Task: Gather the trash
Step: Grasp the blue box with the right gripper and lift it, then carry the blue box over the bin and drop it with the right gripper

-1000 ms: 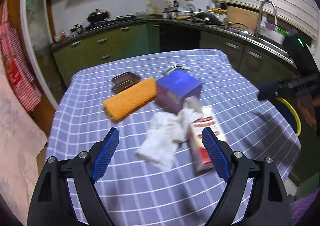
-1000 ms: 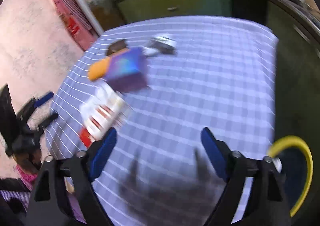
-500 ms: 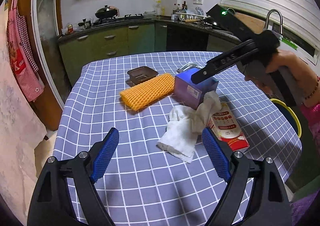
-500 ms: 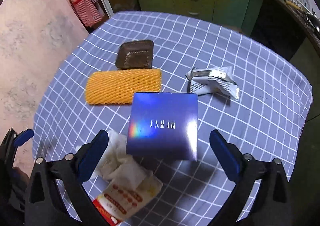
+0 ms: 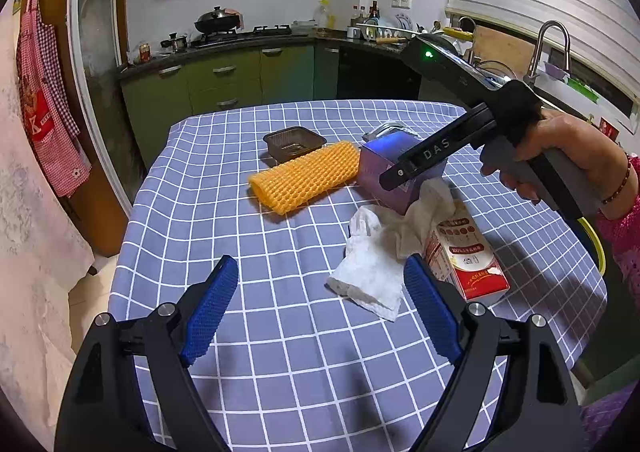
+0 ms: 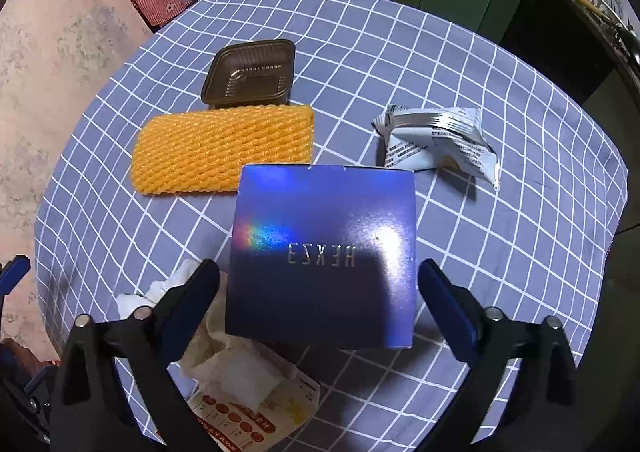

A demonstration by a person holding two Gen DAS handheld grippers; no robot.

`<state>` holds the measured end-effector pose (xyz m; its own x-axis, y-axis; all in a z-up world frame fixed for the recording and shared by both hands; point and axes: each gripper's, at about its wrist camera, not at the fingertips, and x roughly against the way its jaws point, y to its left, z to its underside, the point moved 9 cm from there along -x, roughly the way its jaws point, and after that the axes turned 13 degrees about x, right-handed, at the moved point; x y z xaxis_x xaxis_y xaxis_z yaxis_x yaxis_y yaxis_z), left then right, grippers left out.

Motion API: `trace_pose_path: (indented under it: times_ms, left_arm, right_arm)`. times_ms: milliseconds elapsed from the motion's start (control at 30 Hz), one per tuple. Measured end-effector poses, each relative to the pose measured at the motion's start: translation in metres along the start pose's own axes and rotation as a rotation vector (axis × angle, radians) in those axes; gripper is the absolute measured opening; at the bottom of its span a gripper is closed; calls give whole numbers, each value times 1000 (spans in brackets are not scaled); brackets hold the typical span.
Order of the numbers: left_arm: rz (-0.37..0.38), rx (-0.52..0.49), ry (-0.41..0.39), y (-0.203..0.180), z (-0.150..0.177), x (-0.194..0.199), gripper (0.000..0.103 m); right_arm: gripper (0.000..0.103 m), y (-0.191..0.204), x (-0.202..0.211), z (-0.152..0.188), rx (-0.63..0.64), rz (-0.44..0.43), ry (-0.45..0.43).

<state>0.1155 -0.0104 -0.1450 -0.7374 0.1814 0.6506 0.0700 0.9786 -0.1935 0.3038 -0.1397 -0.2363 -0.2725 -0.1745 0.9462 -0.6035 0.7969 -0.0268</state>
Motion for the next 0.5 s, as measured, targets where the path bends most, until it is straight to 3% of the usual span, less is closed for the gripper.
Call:
trace_pose_path:
  times_ms: [67,500]
  left_arm:
    - [0,-2,0,-1,0,0,84]
    - [2,-2,0,-2,0,0,84]
  right_arm:
    - [77,0,-3,1,-6,2,9]
    - [74,-6,21,4,-35,-7,-65]
